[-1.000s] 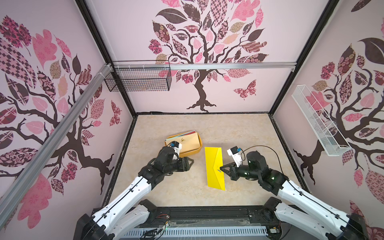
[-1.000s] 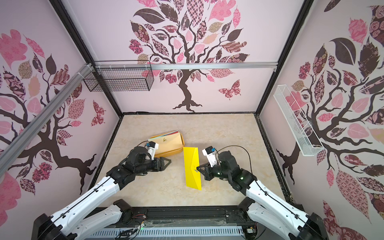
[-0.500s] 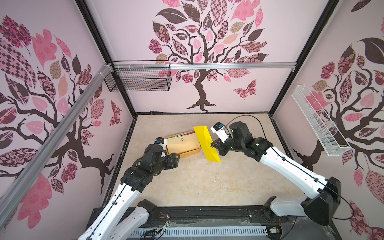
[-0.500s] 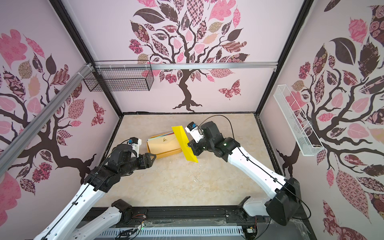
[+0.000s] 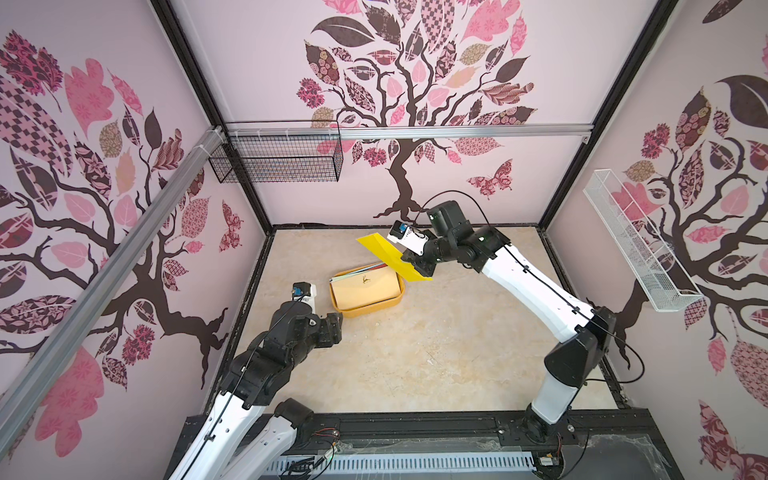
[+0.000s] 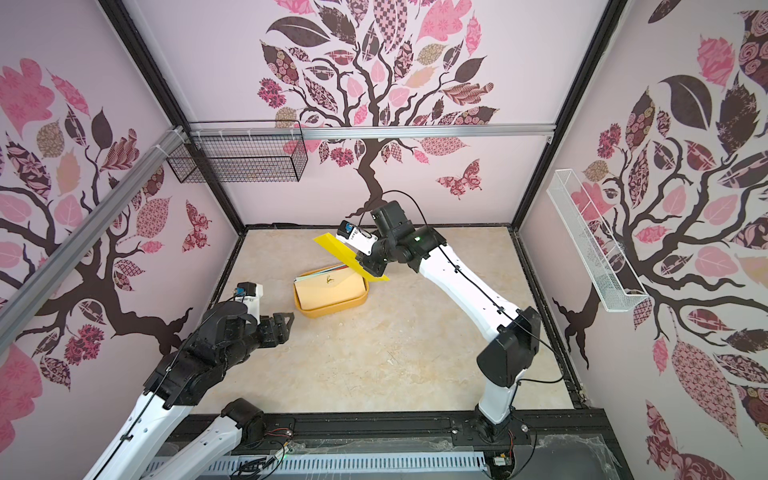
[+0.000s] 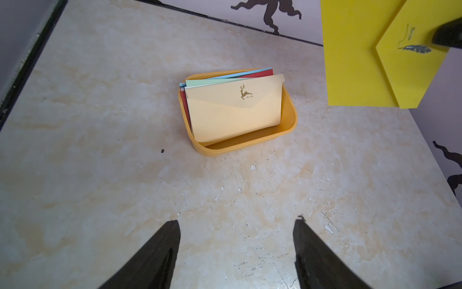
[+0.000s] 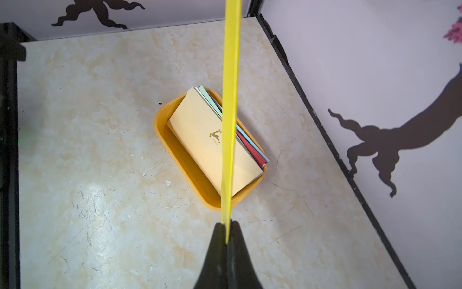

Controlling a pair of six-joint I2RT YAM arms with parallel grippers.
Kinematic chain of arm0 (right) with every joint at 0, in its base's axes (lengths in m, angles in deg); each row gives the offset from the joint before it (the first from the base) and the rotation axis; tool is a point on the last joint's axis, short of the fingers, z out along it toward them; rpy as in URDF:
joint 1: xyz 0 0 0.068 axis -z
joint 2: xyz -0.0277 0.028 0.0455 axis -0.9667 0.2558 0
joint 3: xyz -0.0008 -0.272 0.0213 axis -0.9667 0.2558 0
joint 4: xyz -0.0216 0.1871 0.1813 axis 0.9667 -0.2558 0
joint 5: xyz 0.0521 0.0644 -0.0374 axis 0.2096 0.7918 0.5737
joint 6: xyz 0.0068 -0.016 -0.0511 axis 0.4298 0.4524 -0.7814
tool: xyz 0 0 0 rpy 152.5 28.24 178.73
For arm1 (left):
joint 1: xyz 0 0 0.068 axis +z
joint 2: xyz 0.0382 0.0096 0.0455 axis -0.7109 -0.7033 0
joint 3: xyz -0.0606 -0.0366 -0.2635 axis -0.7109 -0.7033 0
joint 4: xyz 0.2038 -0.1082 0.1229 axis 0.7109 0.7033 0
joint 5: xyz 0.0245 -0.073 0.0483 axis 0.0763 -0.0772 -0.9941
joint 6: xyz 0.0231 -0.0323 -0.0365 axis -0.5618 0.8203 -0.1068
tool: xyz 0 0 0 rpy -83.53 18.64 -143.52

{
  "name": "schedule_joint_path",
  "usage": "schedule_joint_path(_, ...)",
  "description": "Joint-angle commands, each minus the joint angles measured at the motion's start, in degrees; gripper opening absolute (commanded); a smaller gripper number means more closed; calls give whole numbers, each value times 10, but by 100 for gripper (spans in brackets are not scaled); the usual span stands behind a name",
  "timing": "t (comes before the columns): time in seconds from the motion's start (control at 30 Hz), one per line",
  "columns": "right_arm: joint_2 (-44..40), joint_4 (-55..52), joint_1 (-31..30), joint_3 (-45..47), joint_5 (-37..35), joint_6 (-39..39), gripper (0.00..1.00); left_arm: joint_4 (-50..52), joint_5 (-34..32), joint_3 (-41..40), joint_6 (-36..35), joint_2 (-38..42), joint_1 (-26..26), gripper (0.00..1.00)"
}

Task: Put the sealed envelopes into the storage box
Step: Place the envelope in the storage box.

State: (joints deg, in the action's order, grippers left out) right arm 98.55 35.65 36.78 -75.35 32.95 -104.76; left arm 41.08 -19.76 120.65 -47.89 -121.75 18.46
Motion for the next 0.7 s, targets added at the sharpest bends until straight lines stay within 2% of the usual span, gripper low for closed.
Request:
schedule_joint_path(0.0,45,-67,0,-58,23,-112,0,-10,-28,-9,-7,21,4,78)
schedule_joint_path(0.17,116,-106,-1,-143,24,-197,0,-14,-22,-14,-7,26,4,78)
schedule_joint_path(0.33,177,-155,-1,-226,62,-252,0,-18,-12,-16,-9,26,4,78)
schedule_joint_path(0.67,236,-180,-17,-243,67,-277,0,-22,-10,-20,-9,31,4,79)
